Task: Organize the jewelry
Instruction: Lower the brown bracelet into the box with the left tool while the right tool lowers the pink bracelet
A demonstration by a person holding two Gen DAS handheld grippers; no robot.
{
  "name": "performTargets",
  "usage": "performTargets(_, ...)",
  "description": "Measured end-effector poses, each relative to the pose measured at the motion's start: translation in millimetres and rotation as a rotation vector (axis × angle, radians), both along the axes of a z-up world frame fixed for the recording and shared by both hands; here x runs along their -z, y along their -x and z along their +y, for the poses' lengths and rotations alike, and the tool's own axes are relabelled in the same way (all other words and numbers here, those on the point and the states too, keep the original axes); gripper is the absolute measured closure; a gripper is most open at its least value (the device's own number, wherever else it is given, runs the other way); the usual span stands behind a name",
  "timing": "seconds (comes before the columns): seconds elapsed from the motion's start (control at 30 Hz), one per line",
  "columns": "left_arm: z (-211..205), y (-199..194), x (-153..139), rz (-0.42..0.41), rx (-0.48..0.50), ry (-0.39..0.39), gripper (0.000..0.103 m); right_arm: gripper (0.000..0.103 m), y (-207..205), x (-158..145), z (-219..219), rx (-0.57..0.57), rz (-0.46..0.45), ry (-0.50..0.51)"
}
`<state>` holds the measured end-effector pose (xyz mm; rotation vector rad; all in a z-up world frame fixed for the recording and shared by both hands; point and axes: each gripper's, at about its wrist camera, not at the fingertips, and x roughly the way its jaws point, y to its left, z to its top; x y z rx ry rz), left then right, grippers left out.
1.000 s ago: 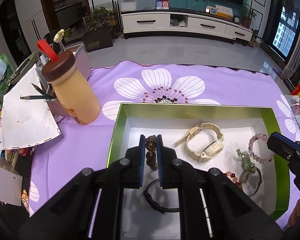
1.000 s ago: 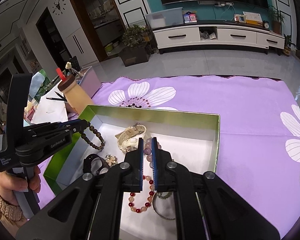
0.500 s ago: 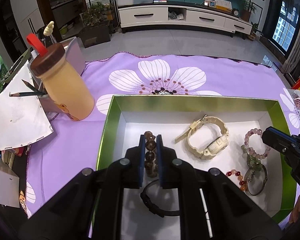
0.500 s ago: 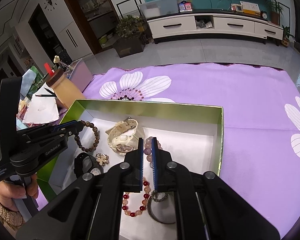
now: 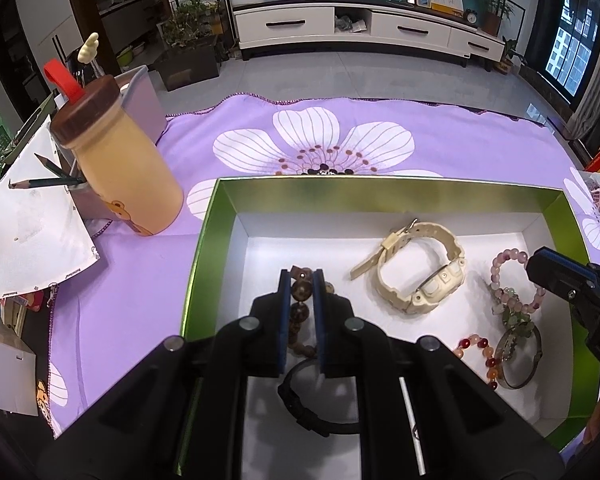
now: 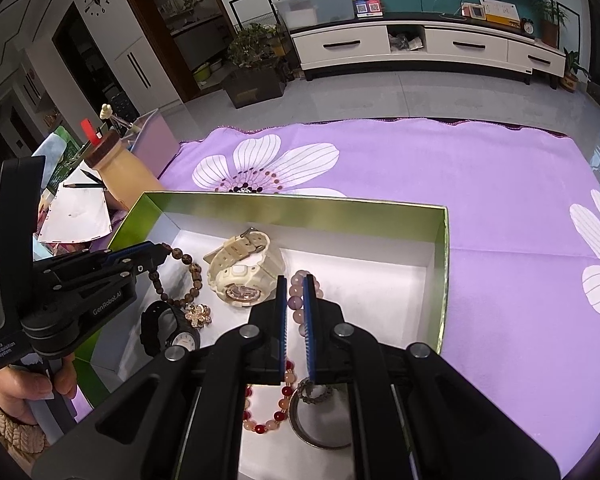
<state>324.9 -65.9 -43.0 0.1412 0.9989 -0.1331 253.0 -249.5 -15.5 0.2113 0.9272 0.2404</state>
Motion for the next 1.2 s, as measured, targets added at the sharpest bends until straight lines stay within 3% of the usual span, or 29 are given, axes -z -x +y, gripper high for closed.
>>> performTargets(1.2,-2.9,-2.8,6.4,0.028,0.007,-0.024,0.092,0.096,-6.1,6.6,9.1,-0.006,0.049,0.043)
